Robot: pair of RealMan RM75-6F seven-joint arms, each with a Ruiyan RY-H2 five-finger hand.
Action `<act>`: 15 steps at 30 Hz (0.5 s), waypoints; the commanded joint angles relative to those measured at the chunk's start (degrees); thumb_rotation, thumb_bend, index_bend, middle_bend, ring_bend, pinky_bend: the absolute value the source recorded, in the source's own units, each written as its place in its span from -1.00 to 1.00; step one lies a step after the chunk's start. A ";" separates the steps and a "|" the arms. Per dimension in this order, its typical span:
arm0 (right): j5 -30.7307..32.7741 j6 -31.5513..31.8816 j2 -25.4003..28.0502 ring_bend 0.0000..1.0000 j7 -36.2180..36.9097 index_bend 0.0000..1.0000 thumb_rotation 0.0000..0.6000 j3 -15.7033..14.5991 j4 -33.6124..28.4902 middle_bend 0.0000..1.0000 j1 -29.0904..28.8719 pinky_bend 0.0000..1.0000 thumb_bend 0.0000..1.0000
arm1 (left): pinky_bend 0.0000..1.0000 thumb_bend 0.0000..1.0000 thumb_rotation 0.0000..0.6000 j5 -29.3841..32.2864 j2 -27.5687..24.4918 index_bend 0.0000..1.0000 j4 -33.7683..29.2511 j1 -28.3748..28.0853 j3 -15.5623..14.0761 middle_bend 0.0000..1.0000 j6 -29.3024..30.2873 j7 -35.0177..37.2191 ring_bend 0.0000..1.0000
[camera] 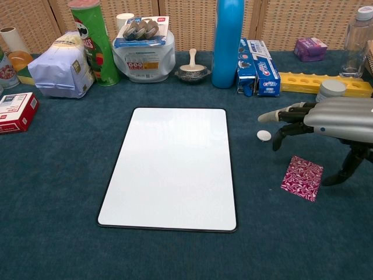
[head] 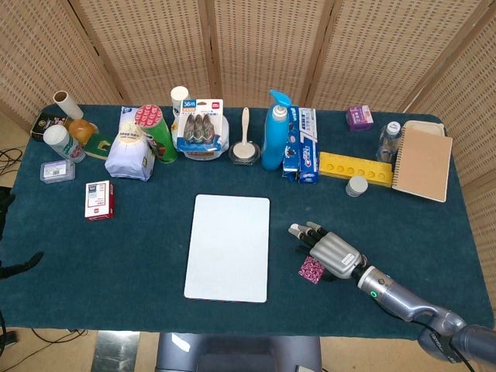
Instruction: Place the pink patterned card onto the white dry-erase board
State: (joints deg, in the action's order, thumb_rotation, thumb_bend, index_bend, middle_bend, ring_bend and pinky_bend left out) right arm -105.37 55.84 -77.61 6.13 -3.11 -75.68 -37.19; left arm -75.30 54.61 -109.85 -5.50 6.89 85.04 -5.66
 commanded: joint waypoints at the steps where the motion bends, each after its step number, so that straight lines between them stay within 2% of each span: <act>1: -0.40 0.89 -0.85 -1.00 -0.59 -0.46 1.00 -0.39 0.98 -0.99 -0.27 -0.97 -0.63 | -0.81 -0.76 1.00 0.07 0.01 -1.00 -0.03 -0.03 0.01 -1.00 -0.06 -0.06 -1.00; 15: 0.93 0.31 -4.11 -1.00 -2.89 -0.45 1.00 -1.19 4.55 -1.00 -1.99 -1.00 -0.57 | -0.81 -0.76 1.00 0.29 0.00 -1.00 -0.12 -0.19 -0.09 -1.00 -0.48 -0.44 -1.00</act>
State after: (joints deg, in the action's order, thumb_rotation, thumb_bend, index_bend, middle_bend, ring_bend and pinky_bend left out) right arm -104.57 56.26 -81.65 3.35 -4.32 -71.22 -39.07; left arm -75.02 54.61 -109.97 -5.68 6.80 84.56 -6.09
